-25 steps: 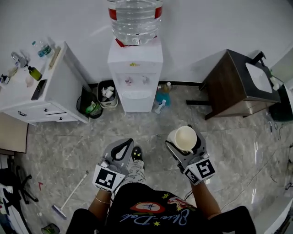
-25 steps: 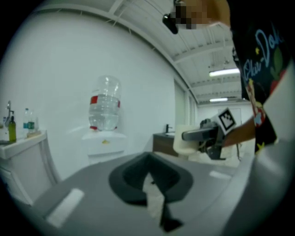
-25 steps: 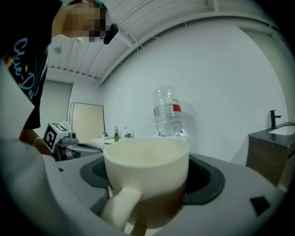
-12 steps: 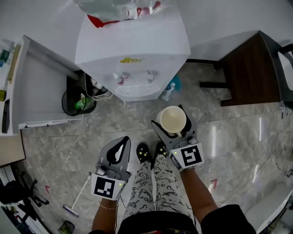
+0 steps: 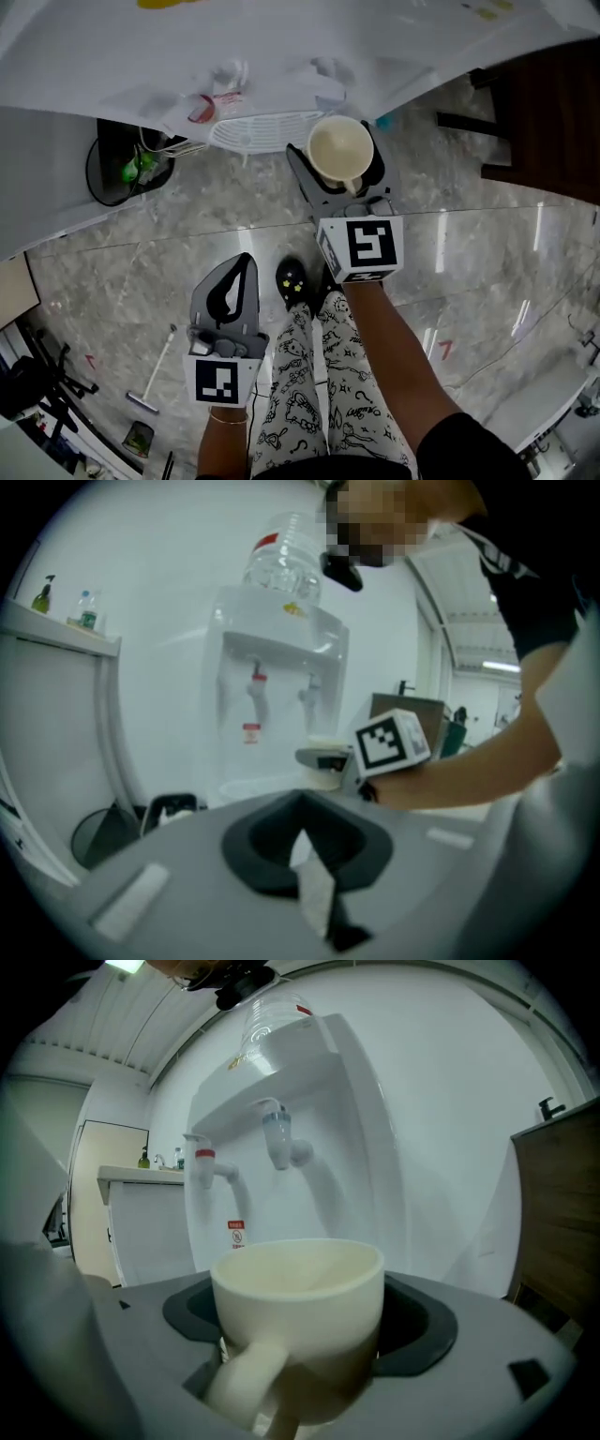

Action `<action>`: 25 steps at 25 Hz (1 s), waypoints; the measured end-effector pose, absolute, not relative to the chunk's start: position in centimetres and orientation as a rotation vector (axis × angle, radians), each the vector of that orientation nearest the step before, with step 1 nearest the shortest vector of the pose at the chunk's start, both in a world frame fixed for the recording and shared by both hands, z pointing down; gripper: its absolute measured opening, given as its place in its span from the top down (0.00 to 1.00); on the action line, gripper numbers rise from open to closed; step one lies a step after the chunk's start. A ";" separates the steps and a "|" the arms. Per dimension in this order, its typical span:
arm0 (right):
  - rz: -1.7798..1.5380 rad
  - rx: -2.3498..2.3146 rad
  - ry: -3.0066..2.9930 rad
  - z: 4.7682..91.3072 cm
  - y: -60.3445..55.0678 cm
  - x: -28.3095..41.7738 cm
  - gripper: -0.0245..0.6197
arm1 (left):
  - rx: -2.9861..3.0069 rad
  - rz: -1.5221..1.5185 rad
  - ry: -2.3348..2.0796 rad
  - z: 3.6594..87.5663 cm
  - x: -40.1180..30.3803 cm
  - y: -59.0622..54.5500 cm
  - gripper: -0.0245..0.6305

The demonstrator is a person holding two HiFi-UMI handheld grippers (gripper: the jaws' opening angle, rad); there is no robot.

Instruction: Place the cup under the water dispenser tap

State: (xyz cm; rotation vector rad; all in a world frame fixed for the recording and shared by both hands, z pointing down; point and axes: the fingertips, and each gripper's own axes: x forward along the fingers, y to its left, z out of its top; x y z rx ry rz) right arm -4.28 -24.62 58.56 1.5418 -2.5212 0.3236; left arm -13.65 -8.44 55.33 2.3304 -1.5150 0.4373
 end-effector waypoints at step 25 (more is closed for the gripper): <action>0.155 1.715 -2.484 60.9 -28.0 -6.4 0.30 | 2.207 0.326 -1.420 57.4 -13.9 -8.4 0.97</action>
